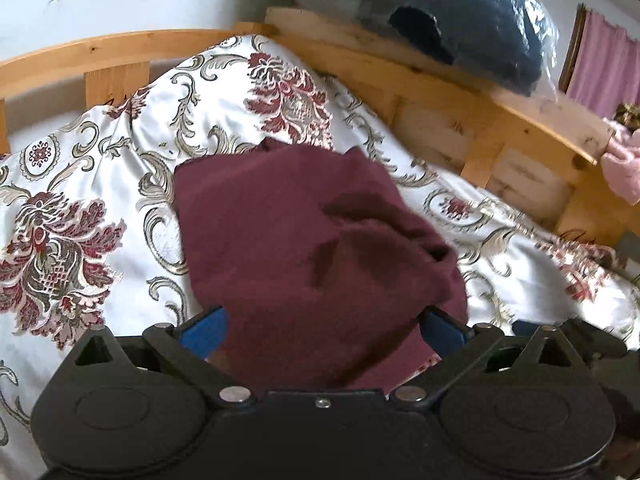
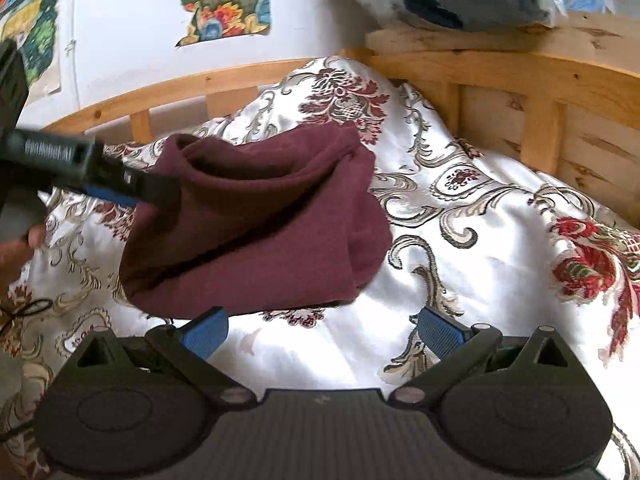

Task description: Fold small clothes

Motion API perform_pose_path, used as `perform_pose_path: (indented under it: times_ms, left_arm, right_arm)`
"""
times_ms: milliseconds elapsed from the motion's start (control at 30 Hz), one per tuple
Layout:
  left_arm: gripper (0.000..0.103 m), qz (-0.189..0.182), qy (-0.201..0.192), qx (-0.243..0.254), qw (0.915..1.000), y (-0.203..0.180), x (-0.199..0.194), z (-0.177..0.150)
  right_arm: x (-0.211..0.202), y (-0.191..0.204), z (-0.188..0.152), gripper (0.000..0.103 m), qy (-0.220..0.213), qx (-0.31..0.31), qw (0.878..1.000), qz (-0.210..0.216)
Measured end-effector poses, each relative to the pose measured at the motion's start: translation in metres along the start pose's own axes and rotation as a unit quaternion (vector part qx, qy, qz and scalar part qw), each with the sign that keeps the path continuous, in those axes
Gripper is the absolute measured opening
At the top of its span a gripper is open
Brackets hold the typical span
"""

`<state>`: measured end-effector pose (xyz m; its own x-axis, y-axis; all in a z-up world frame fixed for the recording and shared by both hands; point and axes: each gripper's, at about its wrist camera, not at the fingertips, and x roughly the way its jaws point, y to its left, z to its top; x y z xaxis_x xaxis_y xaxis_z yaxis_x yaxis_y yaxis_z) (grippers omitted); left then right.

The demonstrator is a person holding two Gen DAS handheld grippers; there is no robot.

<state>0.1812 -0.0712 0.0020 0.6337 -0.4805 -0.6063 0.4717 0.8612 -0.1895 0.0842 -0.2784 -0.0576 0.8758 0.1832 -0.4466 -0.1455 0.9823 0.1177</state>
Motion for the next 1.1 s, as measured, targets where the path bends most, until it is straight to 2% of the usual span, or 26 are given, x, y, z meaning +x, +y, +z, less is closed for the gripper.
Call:
perform_pose_path:
  times_ms: [67, 267, 433, 500, 567, 700, 833, 933, 1100]
  left_arm:
    - [0.102, 0.002, 0.0, 0.007, 1.0, -0.001, 0.0, -0.003]
    - [0.102, 0.017, 0.017, 0.025, 0.9994, -0.001, 0.005, -0.006]
    - [0.102, 0.019, 0.026, 0.022, 0.9992, 0.001, 0.009, -0.008]
    - [0.102, 0.022, 0.028, 0.028, 0.999, 0.0, 0.01, -0.009]
    - [0.102, 0.024, 0.028, 0.037, 0.9986, -0.002, 0.012, -0.011]
    - [0.102, 0.023, 0.017, 0.079, 0.9965, -0.011, 0.011, -0.017]
    - [0.102, 0.014, -0.015, 0.112, 0.9935, -0.022, 0.005, -0.02]
    - [0.102, -0.006, -0.04, 0.123, 0.9916, -0.027, -0.001, -0.022]
    - [0.102, -0.041, -0.044, 0.117, 0.9913, -0.029, -0.001, -0.025]
  right_arm:
    - [-0.004, -0.003, 0.005, 0.103, -0.009, 0.011, 1.0, 0.002]
    - [-0.016, -0.019, 0.035, 0.103, -0.075, 0.058, 0.995, -0.011]
    - [-0.002, -0.036, 0.063, 0.102, -0.091, 0.122, 0.988, 0.017]
    - [0.008, -0.04, 0.072, 0.099, -0.083, 0.143, 0.985, 0.044]
    - [0.019, -0.042, 0.081, 0.098, -0.069, 0.158, 0.981, 0.089]
    - [0.041, -0.039, 0.097, 0.096, -0.03, 0.178, 0.972, 0.152]
    - [0.059, -0.038, 0.106, 0.093, -0.004, 0.192, 0.967, 0.169]
    - [0.071, -0.035, 0.108, 0.092, 0.009, 0.183, 0.97, 0.161]
    - [0.09, -0.034, 0.113, 0.089, 0.031, 0.173, 0.973, 0.148]
